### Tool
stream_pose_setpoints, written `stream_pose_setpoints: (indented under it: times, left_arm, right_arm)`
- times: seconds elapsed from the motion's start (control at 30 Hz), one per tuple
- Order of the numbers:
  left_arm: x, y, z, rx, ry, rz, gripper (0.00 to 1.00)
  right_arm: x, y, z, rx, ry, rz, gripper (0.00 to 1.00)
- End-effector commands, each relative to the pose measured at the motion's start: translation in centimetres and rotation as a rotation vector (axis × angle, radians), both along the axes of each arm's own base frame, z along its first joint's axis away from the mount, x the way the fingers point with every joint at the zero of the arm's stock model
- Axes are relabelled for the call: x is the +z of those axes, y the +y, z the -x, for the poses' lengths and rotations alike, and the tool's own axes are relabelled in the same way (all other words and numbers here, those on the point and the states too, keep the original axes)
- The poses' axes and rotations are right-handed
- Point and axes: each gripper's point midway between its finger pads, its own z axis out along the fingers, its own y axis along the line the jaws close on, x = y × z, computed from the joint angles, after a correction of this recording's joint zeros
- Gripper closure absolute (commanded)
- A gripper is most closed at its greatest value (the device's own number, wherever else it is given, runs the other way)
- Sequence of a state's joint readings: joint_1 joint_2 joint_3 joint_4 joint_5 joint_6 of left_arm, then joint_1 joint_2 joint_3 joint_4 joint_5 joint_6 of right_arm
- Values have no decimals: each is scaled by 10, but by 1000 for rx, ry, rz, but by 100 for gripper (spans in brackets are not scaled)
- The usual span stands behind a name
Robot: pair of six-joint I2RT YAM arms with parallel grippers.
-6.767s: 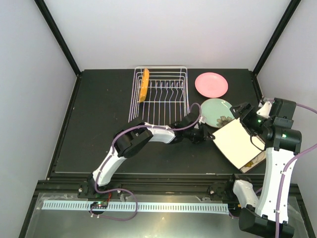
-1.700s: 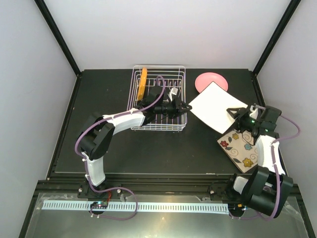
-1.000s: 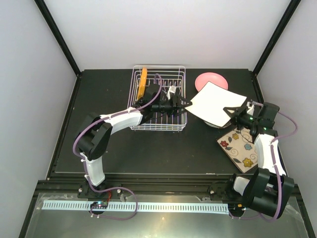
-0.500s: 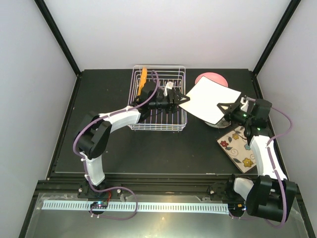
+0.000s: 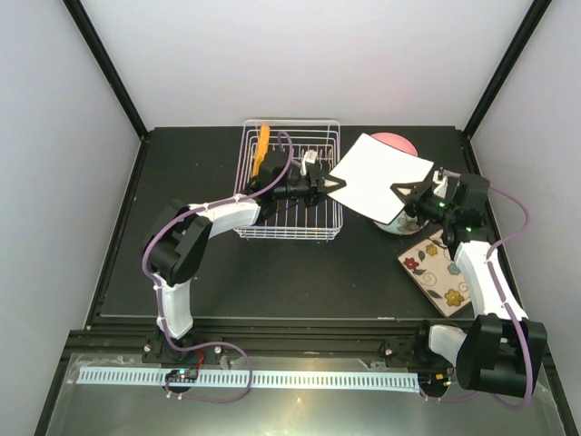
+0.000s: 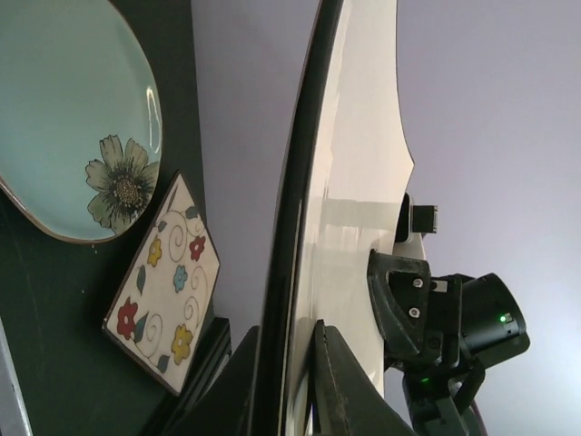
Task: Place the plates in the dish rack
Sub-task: Pick up the plate at the center of the board.
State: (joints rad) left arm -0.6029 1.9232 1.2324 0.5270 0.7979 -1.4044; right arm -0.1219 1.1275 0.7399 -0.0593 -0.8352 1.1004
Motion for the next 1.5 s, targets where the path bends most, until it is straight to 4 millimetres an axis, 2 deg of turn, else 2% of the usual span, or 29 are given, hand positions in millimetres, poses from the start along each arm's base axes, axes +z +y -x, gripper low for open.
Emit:
stream_pose_setpoints:
  times: [0.0,0.1,0.13,0.27,0.4,0.43,0.67,0.9,1.23,1.47]
  left_arm:
    - [70,-17,14,-90,-258,148,98]
    - [72,-8,11,-86,-257,147,99]
    - [73,-5,11,-88,-258,145,98]
    - [75,7,17,-101,-266,123,99]
    - [70,14,26,-112,-255,121,98]
    - [69,15,28,-113,-251,120,99]
    - [75,26,28,-109,-249,128,98]
    - [74,28,34,-122,-232,130,98]
    - [67,25,41,-143,-215,112,98]
    - [61,24,40,-140,-211,104,98]
  right_arm:
    - [13,30,14,177,-58,45,75]
    - [9,26,15,170,-49,91,60]
    - [5,24,14,165,-42,107,58]
    - [-4,9,13,140,-20,121,57]
    - [-1,-4,8,121,-36,114,57]
    - [0,-13,5,99,-36,115,57]
    - [-2,-43,0,55,-39,111,57]
    - [-9,-48,-9,59,-33,97,58]
    - [-6,-51,-24,45,-59,56,60]
    - [-2,-50,-22,43,-65,52,74]
